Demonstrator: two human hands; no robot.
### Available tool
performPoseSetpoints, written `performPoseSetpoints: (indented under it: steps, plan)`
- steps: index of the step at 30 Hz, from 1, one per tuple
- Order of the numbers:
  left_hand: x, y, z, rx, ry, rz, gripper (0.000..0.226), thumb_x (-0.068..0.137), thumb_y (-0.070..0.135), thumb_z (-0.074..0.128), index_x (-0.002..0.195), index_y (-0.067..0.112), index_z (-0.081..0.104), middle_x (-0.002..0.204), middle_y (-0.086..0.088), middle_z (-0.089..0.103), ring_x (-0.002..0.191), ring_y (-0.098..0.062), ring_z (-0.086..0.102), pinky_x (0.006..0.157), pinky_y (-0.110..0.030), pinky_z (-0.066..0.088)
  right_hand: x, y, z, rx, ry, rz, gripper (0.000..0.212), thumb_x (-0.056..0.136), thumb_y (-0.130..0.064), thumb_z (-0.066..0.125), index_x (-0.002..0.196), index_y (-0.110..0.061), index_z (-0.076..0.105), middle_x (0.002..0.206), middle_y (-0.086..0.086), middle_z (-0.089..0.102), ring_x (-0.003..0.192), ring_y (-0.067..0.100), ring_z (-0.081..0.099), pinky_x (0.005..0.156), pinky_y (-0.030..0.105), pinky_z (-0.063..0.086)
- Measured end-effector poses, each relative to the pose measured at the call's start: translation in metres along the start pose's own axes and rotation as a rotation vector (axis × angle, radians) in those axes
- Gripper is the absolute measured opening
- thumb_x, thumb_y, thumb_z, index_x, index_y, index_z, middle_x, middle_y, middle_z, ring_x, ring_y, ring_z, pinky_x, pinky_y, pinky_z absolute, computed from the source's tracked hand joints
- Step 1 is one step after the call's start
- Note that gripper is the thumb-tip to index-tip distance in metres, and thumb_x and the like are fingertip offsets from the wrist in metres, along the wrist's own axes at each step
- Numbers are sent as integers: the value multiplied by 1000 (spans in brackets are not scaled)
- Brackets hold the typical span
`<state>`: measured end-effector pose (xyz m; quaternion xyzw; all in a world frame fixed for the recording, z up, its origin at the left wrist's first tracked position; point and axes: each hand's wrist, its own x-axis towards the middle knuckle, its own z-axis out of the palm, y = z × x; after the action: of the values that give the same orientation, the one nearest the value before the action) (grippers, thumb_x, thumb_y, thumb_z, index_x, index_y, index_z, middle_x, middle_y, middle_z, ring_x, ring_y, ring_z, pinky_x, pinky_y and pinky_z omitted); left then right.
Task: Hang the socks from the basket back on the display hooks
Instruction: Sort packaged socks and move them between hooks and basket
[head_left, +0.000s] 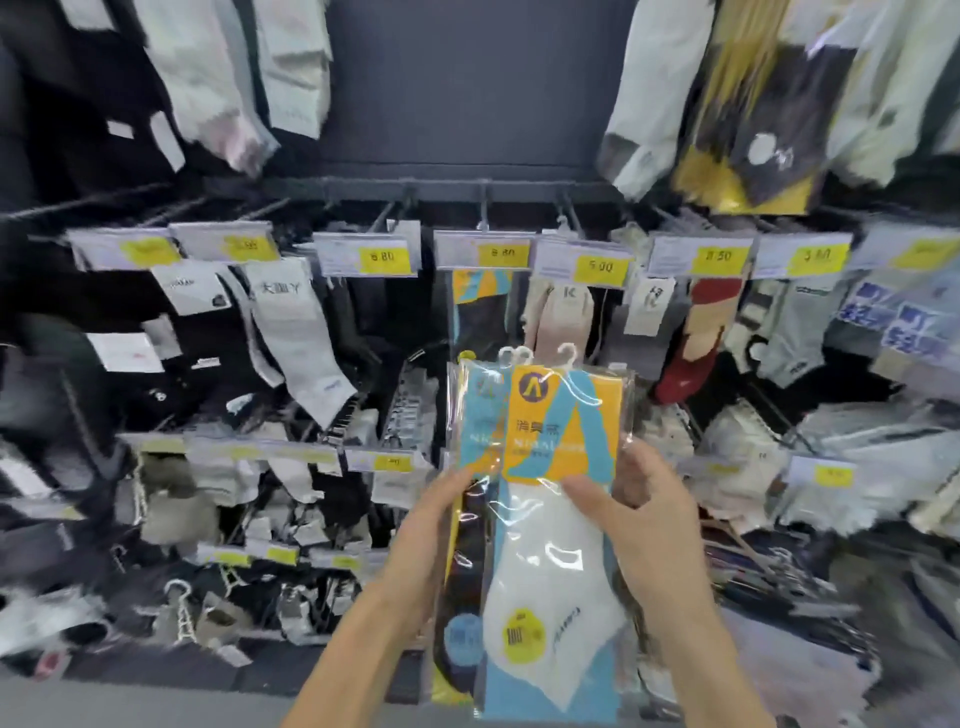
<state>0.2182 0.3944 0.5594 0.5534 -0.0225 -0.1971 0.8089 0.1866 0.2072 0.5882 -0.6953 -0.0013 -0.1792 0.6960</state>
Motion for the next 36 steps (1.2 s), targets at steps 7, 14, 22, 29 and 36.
performPoseSetpoints:
  steps: [7,14,22,29,36]
  plan:
    - [17,17,-13,71,127,252,57,70,58,81,120,33,70,129,0,70,121,-21,65,99,-40,50,29,9,11,71,-60,36,32,78,-3,79,100,-23,70,100,-6,78,89,8,73,68,15,55]
    - [53,30,-10,146,256,305,46,71,40,77,114,25,68,103,9,78,92,-9,75,65,-15,56,73,27,24,91,-122,85,37,72,-32,76,106,-24,63,103,-13,75,95,4,70,72,15,53]
    - [90,25,-40,216,435,262,24,78,46,62,99,47,74,104,24,75,98,7,68,93,-31,49,128,76,16,218,-88,246,23,91,-7,67,111,-14,60,108,3,75,99,22,73,78,36,57]
    - [98,39,-97,249,565,191,17,96,30,60,108,35,71,101,5,79,98,-22,73,92,-50,54,194,87,42,98,-63,179,18,95,-9,64,108,-21,60,108,4,74,103,27,69,92,52,52]
    - [124,56,-126,289,451,227,23,97,13,55,105,27,72,102,8,78,91,-7,74,70,-22,56,240,78,79,-49,60,-21,14,94,-16,66,93,-29,62,86,-15,72,81,-8,64,69,6,45]
